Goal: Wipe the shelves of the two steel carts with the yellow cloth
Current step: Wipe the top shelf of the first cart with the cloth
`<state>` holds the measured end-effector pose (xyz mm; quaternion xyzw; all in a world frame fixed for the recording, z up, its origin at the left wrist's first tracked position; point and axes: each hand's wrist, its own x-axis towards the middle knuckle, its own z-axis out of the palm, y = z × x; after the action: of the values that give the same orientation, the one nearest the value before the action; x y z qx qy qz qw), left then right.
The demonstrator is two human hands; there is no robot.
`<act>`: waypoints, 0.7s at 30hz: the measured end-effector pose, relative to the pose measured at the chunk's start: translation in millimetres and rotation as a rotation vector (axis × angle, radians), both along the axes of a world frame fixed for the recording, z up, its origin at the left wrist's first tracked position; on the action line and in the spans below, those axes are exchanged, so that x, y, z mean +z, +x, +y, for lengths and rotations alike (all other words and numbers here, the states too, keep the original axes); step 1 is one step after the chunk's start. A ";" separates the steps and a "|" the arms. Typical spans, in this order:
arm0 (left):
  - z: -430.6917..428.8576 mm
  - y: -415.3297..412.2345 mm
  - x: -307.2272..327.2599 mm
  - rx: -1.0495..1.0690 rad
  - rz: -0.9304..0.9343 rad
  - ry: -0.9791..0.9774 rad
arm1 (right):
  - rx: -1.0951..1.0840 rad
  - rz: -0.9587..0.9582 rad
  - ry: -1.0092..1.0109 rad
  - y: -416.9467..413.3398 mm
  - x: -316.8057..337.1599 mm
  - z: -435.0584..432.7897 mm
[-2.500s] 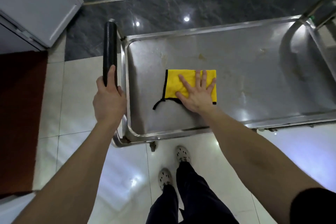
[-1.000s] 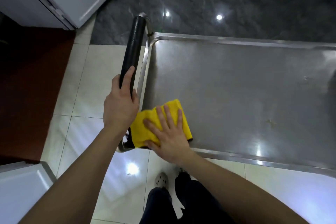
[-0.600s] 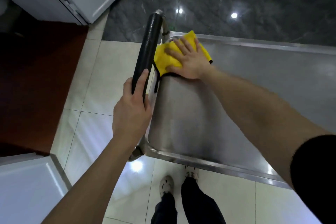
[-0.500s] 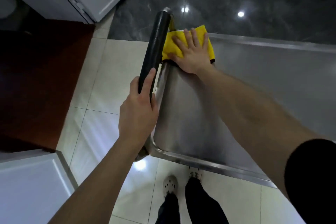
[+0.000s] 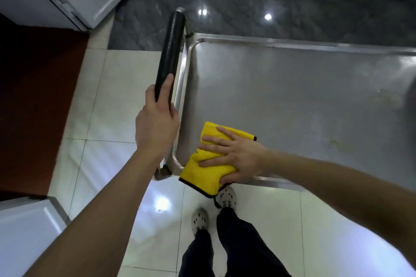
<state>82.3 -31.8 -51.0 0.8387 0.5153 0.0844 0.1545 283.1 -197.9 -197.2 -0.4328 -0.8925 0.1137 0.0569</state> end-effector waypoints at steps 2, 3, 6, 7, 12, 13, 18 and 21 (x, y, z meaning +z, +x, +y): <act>1.4 -0.4 -3.4 -0.009 -0.006 0.015 | -0.006 -0.078 -0.005 46.4 4.2 38.6; 1.9 -1.3 -5.5 -0.013 -0.006 0.027 | -0.099 -0.119 -0.012 67.9 7.3 64.1; 3.2 -3.3 -12.2 -0.016 0.005 0.060 | -0.645 -0.107 -0.100 114.7 19.6 143.4; 3.4 -3.8 -13.9 -0.022 0.004 0.072 | -0.835 -0.066 -0.140 122.2 23.4 163.6; 6.8 -5.4 -15.4 -0.021 -0.010 0.080 | -1.189 -0.049 -0.131 92.6 18.7 177.0; 6.4 -4.7 -14.7 -0.018 -0.005 0.081 | -1.193 -0.059 -0.108 79.0 15.9 162.0; 6.9 -2.0 -12.6 -0.027 0.011 0.072 | -0.885 -0.009 0.029 1.5 2.1 18.2; 8.0 -2.8 -11.0 -0.037 0.012 0.057 | -0.562 -0.061 0.006 -18.5 -0.7 -66.6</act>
<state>79.6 -23.9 -62.0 0.8526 0.4981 0.0911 0.1291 264.6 -264.5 -198.0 -0.6663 -0.7392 0.0778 0.0604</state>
